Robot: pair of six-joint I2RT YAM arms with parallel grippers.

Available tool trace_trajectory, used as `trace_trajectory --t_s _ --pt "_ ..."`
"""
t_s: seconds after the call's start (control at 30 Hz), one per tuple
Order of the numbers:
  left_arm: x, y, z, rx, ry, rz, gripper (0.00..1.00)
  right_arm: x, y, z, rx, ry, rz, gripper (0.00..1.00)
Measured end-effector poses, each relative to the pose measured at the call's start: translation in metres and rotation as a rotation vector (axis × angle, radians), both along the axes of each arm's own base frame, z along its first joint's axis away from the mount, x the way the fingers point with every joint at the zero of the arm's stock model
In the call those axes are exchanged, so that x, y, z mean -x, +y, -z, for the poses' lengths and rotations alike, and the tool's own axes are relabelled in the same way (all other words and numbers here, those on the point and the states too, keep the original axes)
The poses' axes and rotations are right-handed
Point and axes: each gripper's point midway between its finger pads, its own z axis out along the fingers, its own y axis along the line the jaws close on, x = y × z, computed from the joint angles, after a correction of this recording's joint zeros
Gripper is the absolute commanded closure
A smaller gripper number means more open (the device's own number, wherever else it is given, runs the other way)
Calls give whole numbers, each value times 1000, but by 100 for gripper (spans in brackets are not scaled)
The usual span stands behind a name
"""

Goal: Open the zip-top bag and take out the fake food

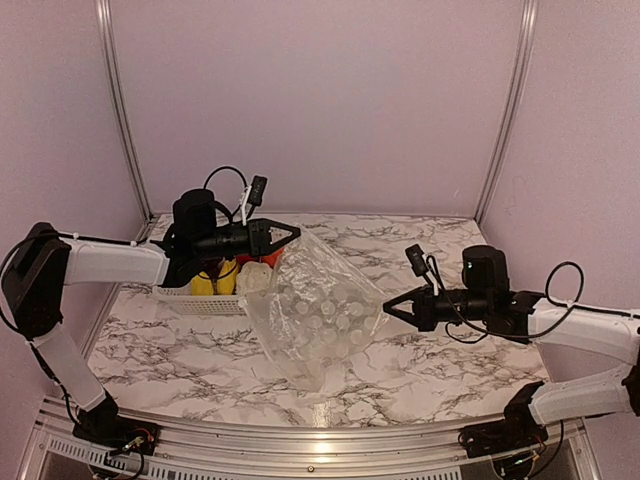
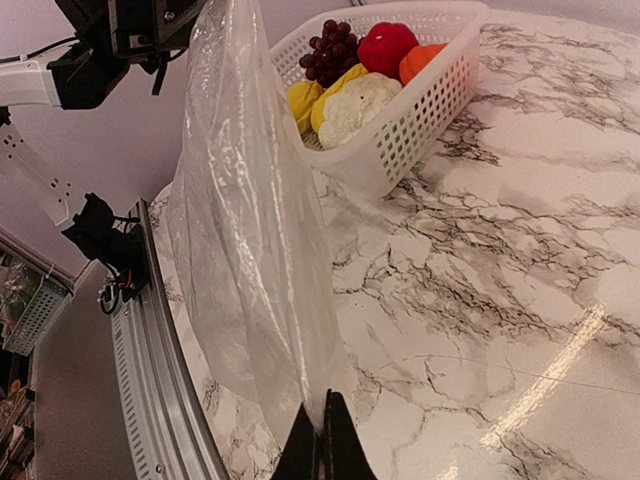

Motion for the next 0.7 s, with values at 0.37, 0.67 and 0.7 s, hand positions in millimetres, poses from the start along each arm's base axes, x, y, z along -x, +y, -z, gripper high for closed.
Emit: trace_trajectory --t_s 0.37,0.67,0.7 --pt "-25 21 -32 -65 -78 -168 1 -45 -60 -3 -84 58 256 100" --pt "-28 66 -36 -134 -78 -319 1 -88 -114 10 -106 106 487 100" --pt "-29 68 -31 -146 -65 -324 1 -91 -120 19 -96 129 511 100"
